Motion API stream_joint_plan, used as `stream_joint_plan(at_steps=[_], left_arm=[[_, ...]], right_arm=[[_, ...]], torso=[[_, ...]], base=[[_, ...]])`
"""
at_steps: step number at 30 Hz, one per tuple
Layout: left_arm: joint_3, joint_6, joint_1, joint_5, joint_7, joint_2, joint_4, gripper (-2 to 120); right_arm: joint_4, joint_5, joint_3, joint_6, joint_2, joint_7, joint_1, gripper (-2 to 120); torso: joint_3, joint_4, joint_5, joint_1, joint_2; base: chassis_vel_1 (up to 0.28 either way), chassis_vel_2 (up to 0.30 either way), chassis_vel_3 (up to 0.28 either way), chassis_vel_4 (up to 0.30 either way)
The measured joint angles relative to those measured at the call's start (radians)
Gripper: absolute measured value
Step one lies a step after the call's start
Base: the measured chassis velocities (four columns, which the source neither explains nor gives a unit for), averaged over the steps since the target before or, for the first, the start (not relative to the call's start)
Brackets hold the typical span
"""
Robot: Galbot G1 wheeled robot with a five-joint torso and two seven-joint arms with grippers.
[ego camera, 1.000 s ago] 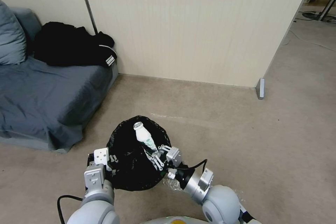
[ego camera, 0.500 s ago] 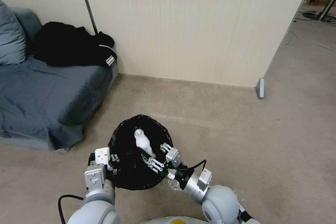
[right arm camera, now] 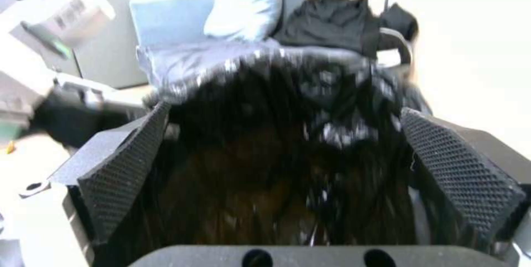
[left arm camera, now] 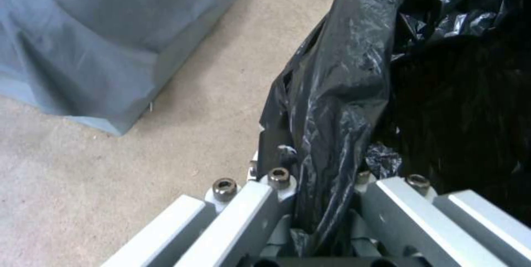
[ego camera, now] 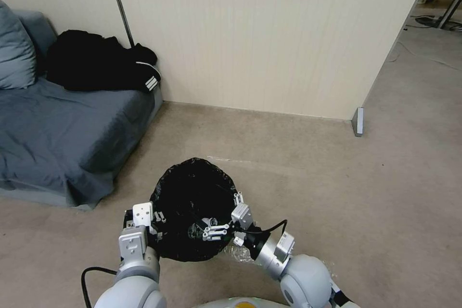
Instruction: Pick up the trash bin, then pick up the garbage from the floor and place it into the trash bin.
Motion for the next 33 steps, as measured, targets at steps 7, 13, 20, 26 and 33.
stream_joint_plan(at_steps=[7,13,20,26,33], left_arm=[[-0.014,-0.003,0.003,0.012,0.040,0.003,0.002,1],[-0.018,-0.016,0.003,0.026,0.051,0.005,0.018,1],[-0.025,-0.029,0.000,0.026,0.051,0.008,0.033,1],[-0.034,-0.046,-0.001,0.021,0.055,0.012,0.041,1],[-0.043,-0.063,-0.003,0.009,0.056,0.017,0.041,1]], right_arm=[[0.078,-0.052,0.014,0.031,0.007,0.019,-0.003,100],[0.249,-0.083,0.067,0.041,0.016,0.062,-0.022,100],[0.326,-0.102,0.181,0.057,0.068,0.119,-0.103,100],[0.332,-0.173,0.219,0.076,0.133,0.236,-0.219,100],[0.313,-0.223,0.223,0.099,0.176,0.335,-0.297,100]], torso=[[0.000,0.0000,0.0000,0.000,0.000],[0.000,0.0000,0.0000,0.000,0.000],[0.000,0.0000,0.0000,0.000,0.000],[0.000,0.0000,-0.0001,0.000,0.000],[0.000,0.0000,-0.0001,0.000,0.000]], base=[[0.000,0.000,0.000,0.000],[0.000,0.000,0.000,0.000],[0.000,0.000,0.000,0.000],[0.000,0.000,0.000,0.000],[0.000,0.000,0.000,0.000]])
